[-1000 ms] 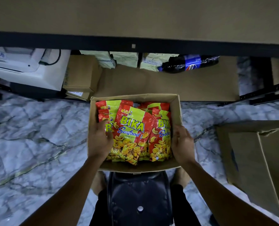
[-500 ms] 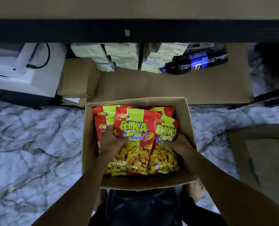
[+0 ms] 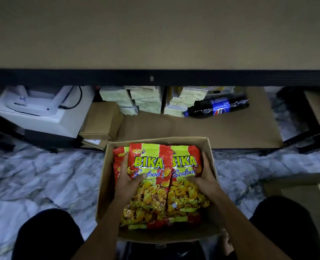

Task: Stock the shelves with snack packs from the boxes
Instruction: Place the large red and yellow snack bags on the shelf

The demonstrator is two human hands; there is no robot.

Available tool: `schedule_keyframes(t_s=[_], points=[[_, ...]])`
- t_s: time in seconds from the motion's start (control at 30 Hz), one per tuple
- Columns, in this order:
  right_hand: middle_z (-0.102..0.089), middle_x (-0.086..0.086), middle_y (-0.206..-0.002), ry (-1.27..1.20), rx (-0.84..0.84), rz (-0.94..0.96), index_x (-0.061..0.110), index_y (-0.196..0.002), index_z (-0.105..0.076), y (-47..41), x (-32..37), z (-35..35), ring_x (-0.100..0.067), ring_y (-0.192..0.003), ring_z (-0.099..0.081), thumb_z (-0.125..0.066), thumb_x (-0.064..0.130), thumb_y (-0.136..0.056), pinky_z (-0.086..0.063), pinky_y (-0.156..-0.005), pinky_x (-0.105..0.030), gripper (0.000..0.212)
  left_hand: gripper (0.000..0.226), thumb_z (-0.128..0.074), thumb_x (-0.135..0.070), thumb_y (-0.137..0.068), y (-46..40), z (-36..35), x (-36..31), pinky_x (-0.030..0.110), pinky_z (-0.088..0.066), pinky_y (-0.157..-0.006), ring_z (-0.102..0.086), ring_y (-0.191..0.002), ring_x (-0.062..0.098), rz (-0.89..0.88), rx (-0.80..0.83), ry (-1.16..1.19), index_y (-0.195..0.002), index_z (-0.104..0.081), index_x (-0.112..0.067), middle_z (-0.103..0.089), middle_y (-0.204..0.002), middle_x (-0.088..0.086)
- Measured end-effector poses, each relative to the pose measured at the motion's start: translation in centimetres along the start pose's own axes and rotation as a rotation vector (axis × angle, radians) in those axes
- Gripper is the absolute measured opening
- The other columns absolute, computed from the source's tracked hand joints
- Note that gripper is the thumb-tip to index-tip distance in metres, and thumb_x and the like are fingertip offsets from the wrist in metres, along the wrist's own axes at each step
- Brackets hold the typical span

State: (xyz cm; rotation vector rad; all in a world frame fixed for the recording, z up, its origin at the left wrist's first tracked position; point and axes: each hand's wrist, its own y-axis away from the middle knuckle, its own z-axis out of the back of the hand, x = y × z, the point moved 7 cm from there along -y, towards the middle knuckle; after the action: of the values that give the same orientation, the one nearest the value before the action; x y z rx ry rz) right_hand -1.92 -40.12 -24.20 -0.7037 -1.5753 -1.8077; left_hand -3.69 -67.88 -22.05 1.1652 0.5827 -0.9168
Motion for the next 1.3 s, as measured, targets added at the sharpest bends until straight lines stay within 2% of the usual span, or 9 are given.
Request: schedule_keyframes(t_s=[0.2, 0.3, 0.37, 0.47, 0.53, 0.7, 1.0, 1.13, 1.3], points=[[-0.045, 0.014, -0.128, 0.2, -0.022, 0.15, 0.033, -0.149, -0.033, -0.4, 3.0, -0.1, -0.025, -0.118, -0.058, -0.068, -0.005, -0.085, -0.054, -0.082, -0.024, 0.083, 0.065, -0.071, -0.031, -0.085, 0.4, -1.0, -0.3, 0.044, -0.036, -0.109, -0.033, -0.139, 0.017, -0.12, -0.049, -0.006, -0.141, -0.042, -0.043, -0.033, -0.155, -0.004], [-0.044, 0.013, -0.123, 0.224, -0.045, 0.122, 0.033, -0.147, -0.037, -0.5, 2.0, -0.1, -0.019, -0.09, -0.063, -0.068, -0.006, -0.084, -0.056, -0.079, -0.041, 0.08, 0.062, -0.071, -0.024, -0.087, 0.3, -1.4, 1.1, 0.005, -0.046, -0.074, -0.052, -0.09, -0.024, -0.11, -0.036, -0.006, -0.141, -0.044, -0.038, -0.034, -0.154, -0.001], [-0.045, 0.01, -0.122, 0.239, -0.052, 0.092, 0.035, -0.147, -0.036, -0.6, 1.1, -0.1, -0.013, -0.07, -0.056, -0.067, -0.006, -0.084, -0.057, -0.076, -0.043, 0.082, 0.064, -0.071, -0.021, -0.086, 0.4, -1.6, 1.5, -0.002, -0.041, -0.061, -0.047, -0.073, -0.03, -0.095, -0.007, 0.002, -0.142, -0.044, -0.036, -0.034, -0.154, 0.001], [-0.047, 0.003, -0.138, 0.252, -0.051, 0.081, 0.042, -0.147, -0.034, -1.1, 1.0, 0.0, -0.018, -0.07, -0.056, -0.063, -0.008, -0.084, -0.057, -0.072, -0.047, 0.086, 0.075, -0.08, -0.026, -0.077, 0.5, -1.5, 0.9, 0.035, -0.04, -0.102, -0.042, -0.131, 0.008, -0.063, 0.03, 0.029, -0.14, -0.043, -0.043, -0.032, -0.155, 0.0], [-0.052, -0.001, -0.135, 0.258, -0.059, 0.082, 0.044, -0.147, -0.033, -1.0, 1.1, 0.1, -0.023, -0.075, -0.056, -0.059, -0.013, -0.084, -0.056, -0.074, -0.053, 0.088, 0.084, -0.084, -0.023, -0.071, 0.7, -1.4, 1.0, 0.048, -0.031, -0.11, -0.029, -0.141, 0.025, -0.037, 0.054, 0.046, -0.14, -0.041, -0.044, -0.03, -0.156, 0.0], [-0.051, -0.01, -0.139, 0.408, -0.185, 0.114, 0.049, -0.147, -0.027, 0.5, 2.9, 0.6, -0.013, -0.062, -0.054, -0.052, -0.009, -0.086, -0.048, -0.047, -0.024, 0.087, 0.09, -0.084, -0.005, -0.069, 1.3, -0.7, 0.1, 0.039, -0.035, -0.105, -0.028, -0.14, 0.027, -0.062, 0.07, 0.101, -0.141, -0.042, -0.039, -0.029, -0.156, 0.002], [-0.06, -0.01, -0.122, 0.615, -0.397, 0.258, 0.047, -0.148, -0.025, 4.8, 4.8, -0.3, -0.016, -0.07, -0.057, -0.048, -0.011, -0.083, -0.058, -0.064, -0.036, 0.09, 0.094, -0.083, 0.002, -0.067, 3.0, 0.9, -1.1, 0.045, -0.037, -0.111, -0.03, -0.141, 0.024, -0.162, -0.081, 0.131, -0.143, -0.04, -0.033, -0.034, -0.154, 0.0], [-0.054, -0.01, -0.137, 0.465, -0.38, 0.358, 0.042, -0.147, -0.031, 6.7, 6.1, 0.9, -0.011, -0.053, -0.047, -0.047, -0.015, -0.083, -0.046, -0.044, -0.025, 0.087, 0.092, -0.083, 0.0, -0.069, 4.9, 0.2, -4.0, 0.043, -0.037, -0.111, -0.033, -0.139, 0.024, -0.228, -0.092, 0.133, -0.144, -0.039, -0.033, -0.035, -0.153, 0.002], [-0.035, -0.005, -0.154, 0.255, -0.358, 0.528, 0.043, -0.142, -0.038, 10.9, 10.5, 3.4, -0.01, -0.048, -0.047, -0.054, -0.014, -0.083, -0.048, -0.046, -0.023, 0.084, 0.09, -0.083, -0.002, -0.07, 8.4, 1.5, -8.8, 0.042, -0.039, -0.108, -0.037, -0.136, 0.021, -0.385, -0.115, 0.183, -0.141, -0.042, -0.039, -0.034, -0.153, -0.004]])
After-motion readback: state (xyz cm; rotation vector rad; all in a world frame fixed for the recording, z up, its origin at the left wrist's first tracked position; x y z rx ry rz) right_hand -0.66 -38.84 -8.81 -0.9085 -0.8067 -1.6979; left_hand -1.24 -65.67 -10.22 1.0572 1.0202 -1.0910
